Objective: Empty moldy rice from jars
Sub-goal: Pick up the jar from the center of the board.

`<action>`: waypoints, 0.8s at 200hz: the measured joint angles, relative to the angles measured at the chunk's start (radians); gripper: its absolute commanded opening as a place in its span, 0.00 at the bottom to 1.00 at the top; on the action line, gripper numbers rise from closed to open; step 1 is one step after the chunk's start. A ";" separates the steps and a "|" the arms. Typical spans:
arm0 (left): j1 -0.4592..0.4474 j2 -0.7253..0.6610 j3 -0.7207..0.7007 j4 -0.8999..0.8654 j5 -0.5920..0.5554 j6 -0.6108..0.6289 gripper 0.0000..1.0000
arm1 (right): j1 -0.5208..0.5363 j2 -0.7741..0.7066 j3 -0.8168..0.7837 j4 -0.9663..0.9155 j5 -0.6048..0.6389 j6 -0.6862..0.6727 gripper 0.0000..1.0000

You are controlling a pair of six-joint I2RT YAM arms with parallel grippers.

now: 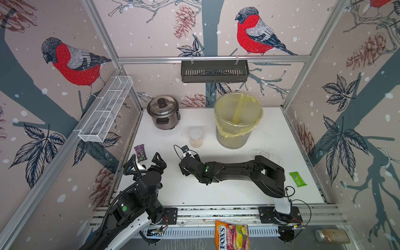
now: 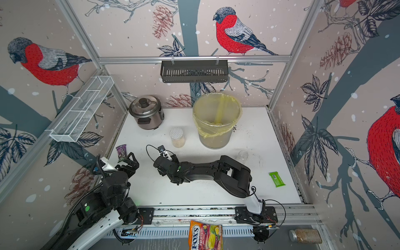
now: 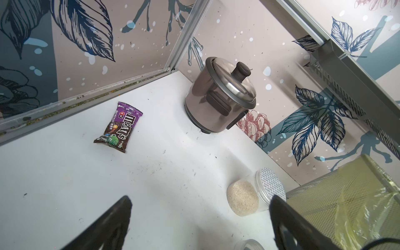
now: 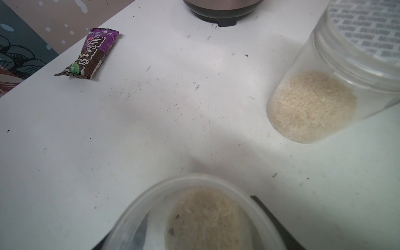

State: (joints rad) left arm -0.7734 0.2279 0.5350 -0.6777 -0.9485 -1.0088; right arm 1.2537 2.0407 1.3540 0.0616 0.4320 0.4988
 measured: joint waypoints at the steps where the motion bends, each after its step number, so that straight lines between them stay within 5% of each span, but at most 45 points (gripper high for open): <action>1: 0.000 0.000 0.000 0.002 0.002 0.002 0.98 | -0.001 0.000 0.000 0.000 0.000 0.001 0.65; 71: 0.000 -0.055 -0.061 0.137 0.089 0.179 0.98 | -0.015 -0.039 -0.011 -0.046 0.007 0.051 0.55; 160: 0.000 -0.091 -0.237 0.471 0.180 0.449 0.98 | -0.047 -0.360 -0.099 -0.220 0.006 0.143 0.54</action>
State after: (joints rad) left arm -0.7734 0.1371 0.2981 -0.2070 -0.7685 -0.5594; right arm 1.2068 1.6806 1.2552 -0.1585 0.4385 0.6415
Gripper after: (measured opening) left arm 0.977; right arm 0.662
